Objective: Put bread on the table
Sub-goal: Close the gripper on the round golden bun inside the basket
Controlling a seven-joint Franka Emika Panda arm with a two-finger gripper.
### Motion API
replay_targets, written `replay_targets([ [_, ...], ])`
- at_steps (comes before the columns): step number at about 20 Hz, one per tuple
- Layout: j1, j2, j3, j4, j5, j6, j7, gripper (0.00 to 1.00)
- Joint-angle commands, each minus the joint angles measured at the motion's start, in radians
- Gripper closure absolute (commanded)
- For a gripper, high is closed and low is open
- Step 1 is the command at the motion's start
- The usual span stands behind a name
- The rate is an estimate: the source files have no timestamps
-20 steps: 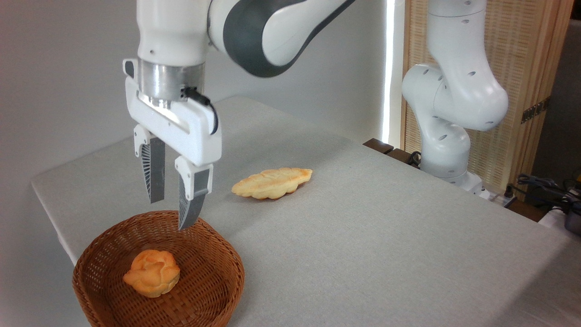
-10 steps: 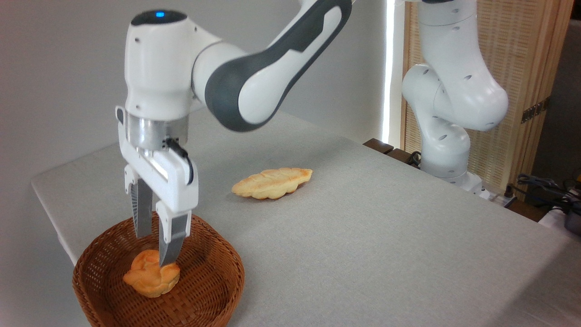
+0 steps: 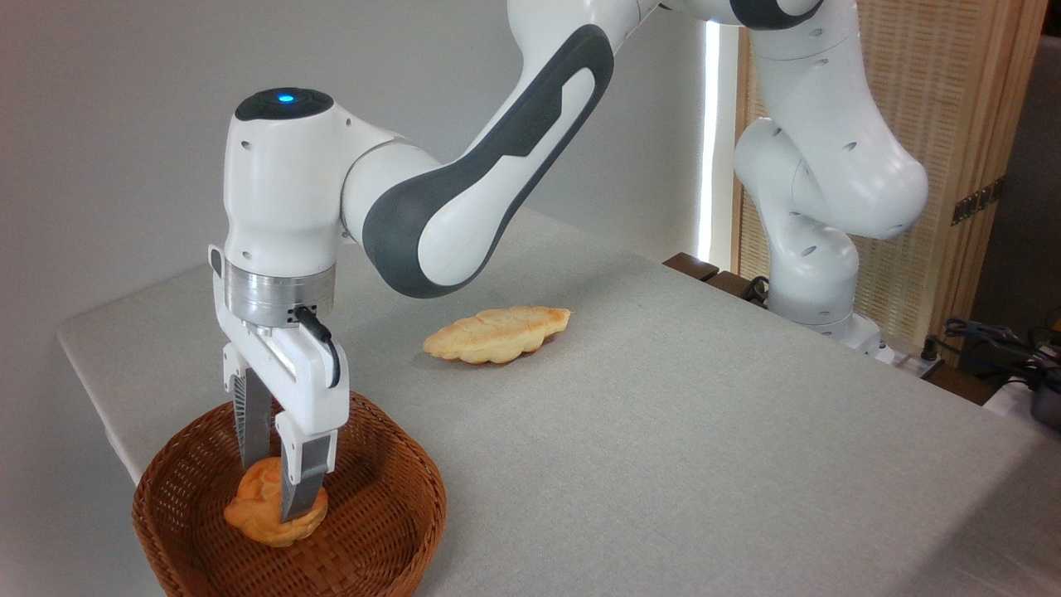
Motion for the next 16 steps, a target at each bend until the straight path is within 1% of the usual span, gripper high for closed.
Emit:
replay_targets([
  [1, 0.004, 0.015, -0.002, 0.006, 0.001, 0.024, 0.020, 0.07],
  [2, 0.005, 0.013, -0.002, 0.008, 0.000, 0.024, 0.034, 0.23],
  [3, 0.007, 0.013, -0.002, 0.008, 0.000, 0.024, 0.063, 0.42],
  [4, 0.008, 0.013, -0.002, 0.006, 0.000, 0.022, 0.095, 0.55],
  [5, 0.008, 0.013, -0.002, 0.006, -0.002, 0.018, 0.121, 0.56],
  [6, 0.008, 0.013, -0.002, 0.006, -0.002, 0.018, 0.126, 0.56],
  [16, 0.010, 0.012, 0.000, 0.006, -0.003, 0.018, 0.126, 0.55],
])
